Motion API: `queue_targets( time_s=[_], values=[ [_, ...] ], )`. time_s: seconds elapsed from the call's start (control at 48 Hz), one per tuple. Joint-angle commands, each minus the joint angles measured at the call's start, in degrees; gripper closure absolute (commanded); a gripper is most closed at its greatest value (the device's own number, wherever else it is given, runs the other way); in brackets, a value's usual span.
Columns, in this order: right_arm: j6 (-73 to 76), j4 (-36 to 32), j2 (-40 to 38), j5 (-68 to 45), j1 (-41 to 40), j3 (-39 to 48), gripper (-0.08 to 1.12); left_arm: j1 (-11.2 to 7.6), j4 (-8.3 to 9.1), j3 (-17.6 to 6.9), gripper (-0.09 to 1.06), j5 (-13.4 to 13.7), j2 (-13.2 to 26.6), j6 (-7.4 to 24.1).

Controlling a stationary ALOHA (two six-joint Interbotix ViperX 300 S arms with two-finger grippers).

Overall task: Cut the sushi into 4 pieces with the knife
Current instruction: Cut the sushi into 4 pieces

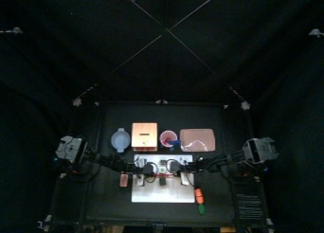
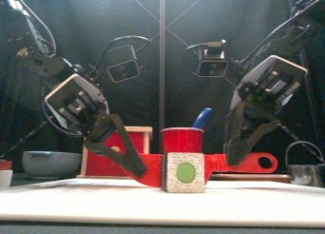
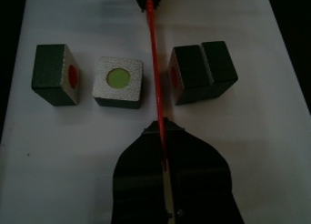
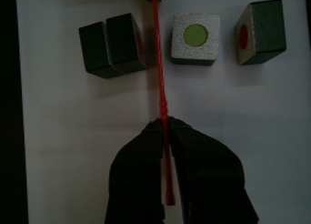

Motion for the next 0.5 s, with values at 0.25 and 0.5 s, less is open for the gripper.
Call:
queue_targets(
  time_s=[0.25, 0.5],
  values=[
    [-0.09, -1.05, 0.35, 0.18, -2.11, -0.53, 0.97, 2.11, 0.35, -0.62, 0.77, 0.18, 2.46, 0.53],
    [-0.09, -2.29, -0.70, 1.32, -4.04, -0.62, 0.97, 5.45, 2.90, -0.62, 0.77, 0.18, 2.02, 0.53]
  ],
)
